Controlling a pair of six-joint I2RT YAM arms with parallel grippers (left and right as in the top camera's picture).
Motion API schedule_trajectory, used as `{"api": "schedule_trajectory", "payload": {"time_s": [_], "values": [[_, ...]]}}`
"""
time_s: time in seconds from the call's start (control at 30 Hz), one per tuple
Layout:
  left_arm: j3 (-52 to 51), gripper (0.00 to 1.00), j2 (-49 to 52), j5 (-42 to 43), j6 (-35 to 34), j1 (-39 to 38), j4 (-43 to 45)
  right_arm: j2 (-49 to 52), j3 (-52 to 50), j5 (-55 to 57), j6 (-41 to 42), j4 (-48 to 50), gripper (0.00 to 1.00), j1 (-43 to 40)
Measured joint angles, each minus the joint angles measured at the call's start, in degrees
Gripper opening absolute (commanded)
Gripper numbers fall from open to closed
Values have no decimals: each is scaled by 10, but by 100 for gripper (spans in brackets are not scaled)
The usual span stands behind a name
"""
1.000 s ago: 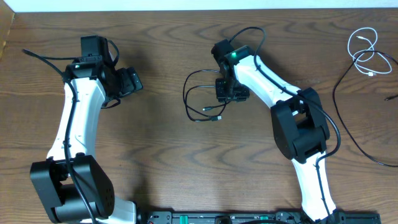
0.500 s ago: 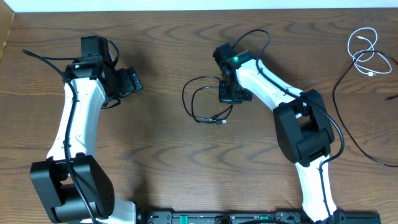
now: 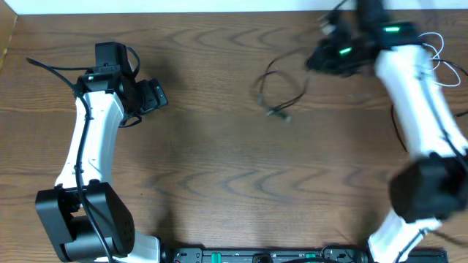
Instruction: Untangle cables
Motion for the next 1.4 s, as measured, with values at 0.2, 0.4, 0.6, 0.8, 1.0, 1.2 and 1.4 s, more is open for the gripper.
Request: {"api": "schedule_trajectory", "payload": {"time_s": [0.2,0.4,0.6,0.8,1.0,1.2,1.4], "values": [[0,95,0,0,0,0,4,-67,32,-47,4,37,1,-130],[0,95,0,0,0,0,5,-68,160,-37,88,113,1,-290],[0,95,0,0,0,0,6,-84,221,-6,163,153,1,-420],[0,95,0,2,-2,0,13,-73,224,88,171,79,1,-508],[0,95,0,14,-9,0,29,-5,223,129,128,64,1,-504],[0,95,0,17,-15,-5,29,77,220,119,78,63,56,-479],[0,92,0,54,40,-13,32,84,216,69,3,-5,72,-448]]}}
